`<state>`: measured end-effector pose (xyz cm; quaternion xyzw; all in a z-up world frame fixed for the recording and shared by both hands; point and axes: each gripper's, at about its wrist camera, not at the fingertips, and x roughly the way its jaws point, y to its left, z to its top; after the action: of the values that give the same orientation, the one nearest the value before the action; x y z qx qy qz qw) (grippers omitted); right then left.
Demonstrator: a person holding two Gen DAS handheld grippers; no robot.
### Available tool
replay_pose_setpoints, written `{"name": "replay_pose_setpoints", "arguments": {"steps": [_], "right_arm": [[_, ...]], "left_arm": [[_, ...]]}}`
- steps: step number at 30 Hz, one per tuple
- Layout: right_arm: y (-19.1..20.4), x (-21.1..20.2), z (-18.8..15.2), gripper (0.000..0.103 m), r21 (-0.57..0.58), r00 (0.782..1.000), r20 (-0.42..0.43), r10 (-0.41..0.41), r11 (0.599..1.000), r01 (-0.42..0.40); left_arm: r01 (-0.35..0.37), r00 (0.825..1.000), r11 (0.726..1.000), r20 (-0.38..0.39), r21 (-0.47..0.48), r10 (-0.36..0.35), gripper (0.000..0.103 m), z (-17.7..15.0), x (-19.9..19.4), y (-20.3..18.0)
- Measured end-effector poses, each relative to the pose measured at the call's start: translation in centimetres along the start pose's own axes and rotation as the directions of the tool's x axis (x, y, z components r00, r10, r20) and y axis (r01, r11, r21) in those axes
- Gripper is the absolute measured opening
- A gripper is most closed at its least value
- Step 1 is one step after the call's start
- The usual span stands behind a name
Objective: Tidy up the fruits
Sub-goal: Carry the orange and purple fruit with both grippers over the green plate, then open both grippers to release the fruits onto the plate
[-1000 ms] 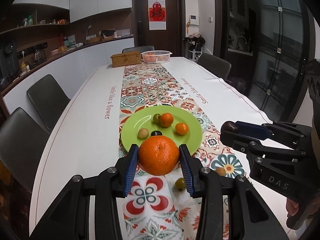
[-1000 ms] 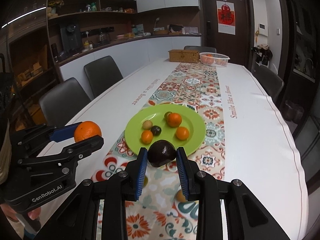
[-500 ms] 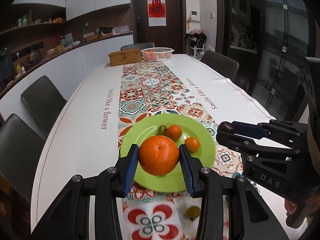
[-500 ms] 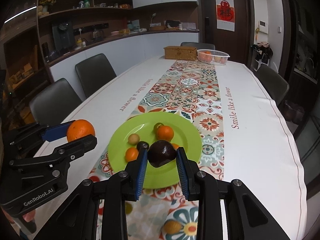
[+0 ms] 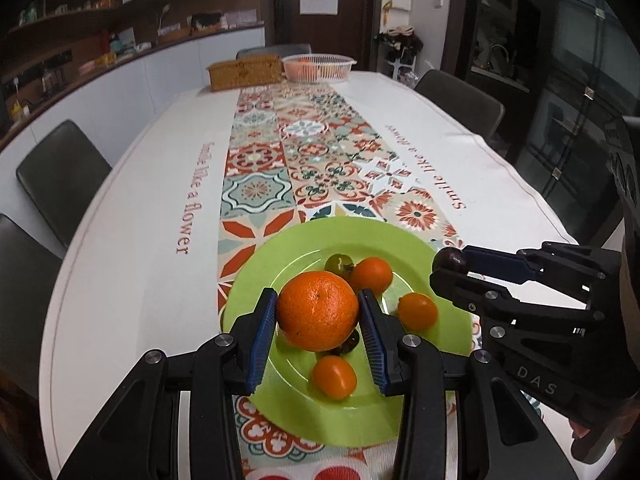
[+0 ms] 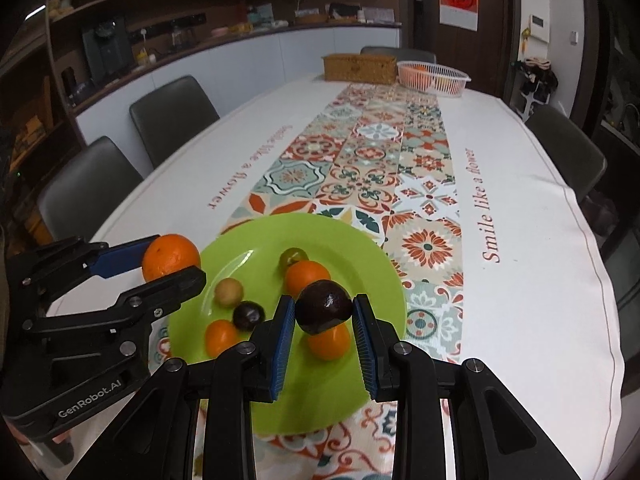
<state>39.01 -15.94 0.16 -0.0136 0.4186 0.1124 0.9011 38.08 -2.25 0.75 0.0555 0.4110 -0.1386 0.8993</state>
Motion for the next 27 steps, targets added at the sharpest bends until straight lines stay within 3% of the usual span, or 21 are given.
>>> {"name": "replay_pose_setpoints", "arguments": {"steps": [13,17,20,27], "right_arm": [[-0.8,3.2,0.4,0.031,-0.013,0.997,-0.068,-0.042,0.999,0.042],[-0.9,3.0,0.1,0.033,-0.019,0.998,-0.051,-0.037,0.999,0.036],[-1.1,2.6,-0.3,0.039,-0.009,0.999,-0.036,-0.032,0.999,0.031],[-1.0,-0.3,-1.4,0.039,0.009,1.000,0.014,-0.016,1.000,0.016]], "left_arm": [[-0.011,0.998,1.000,-0.057,0.020,0.012,0.042,0.5,3.2,-0.1],[-0.042,0.999,0.998,-0.006,0.046,0.043,0.054,0.5,2.0,-0.5],[-0.074,0.997,0.996,0.024,0.056,0.072,0.054,0.4,0.8,-0.5],[-0.093,0.994,0.994,0.063,0.051,0.090,0.054,-0.6,-2.3,-0.8]]}}
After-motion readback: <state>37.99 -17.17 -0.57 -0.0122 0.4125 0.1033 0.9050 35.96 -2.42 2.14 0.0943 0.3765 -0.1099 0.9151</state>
